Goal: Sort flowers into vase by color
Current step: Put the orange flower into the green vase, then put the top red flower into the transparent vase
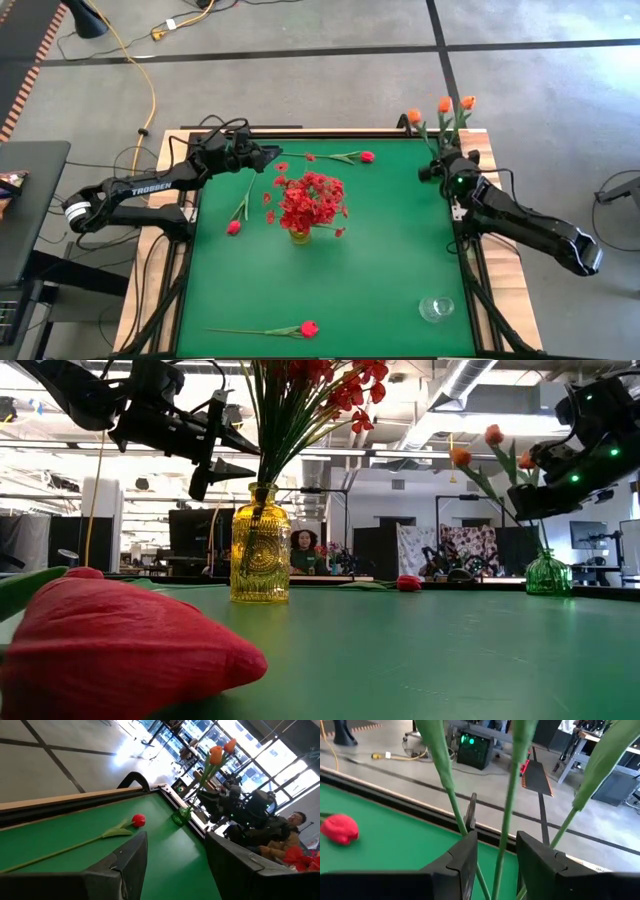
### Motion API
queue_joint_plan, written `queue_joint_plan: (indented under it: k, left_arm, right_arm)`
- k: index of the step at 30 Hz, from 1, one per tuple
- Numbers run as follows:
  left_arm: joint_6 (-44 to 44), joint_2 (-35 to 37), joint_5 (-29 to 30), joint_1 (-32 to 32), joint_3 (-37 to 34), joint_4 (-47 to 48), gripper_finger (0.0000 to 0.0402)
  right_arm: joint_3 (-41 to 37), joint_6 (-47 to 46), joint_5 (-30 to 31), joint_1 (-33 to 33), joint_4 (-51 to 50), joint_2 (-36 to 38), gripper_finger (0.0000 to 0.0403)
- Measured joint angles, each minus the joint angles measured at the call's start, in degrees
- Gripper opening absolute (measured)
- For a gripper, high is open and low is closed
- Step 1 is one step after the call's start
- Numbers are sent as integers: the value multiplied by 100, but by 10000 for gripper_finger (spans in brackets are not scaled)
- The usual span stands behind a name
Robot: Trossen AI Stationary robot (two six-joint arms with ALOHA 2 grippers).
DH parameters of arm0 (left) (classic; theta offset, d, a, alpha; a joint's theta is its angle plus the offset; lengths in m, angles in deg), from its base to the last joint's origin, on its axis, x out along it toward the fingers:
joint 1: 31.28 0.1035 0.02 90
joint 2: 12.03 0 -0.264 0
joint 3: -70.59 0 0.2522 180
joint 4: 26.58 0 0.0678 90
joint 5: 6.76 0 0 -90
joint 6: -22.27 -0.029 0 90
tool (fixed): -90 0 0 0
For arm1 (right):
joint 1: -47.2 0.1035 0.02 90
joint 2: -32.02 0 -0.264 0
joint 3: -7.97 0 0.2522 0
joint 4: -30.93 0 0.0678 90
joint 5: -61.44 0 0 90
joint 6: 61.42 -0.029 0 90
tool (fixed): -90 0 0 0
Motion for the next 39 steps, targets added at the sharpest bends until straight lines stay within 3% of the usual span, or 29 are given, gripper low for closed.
queue_joint_plan:
  k: [17, 27, 32, 39]
  left_arm:
    - [-48, 0, 0, 3, 0, 0, 185]
    - [-190, 0, -16, 3, 0, 133, 185]
    - [-201, 0, -67, 3, 0, 267, 185]
    - [-240, 0, -243, 3, 0, 266, 185]
  right_arm:
    - [404, 162, -27, -9, -530, 0, 211]
    - [1133, -252, -990, -9, -1828, -2, 215]
    - [1298, -858, -1607, -9, -2074, -4, 215]
    - [1489, -1918, -1861, -9, -2587, -7, 215]
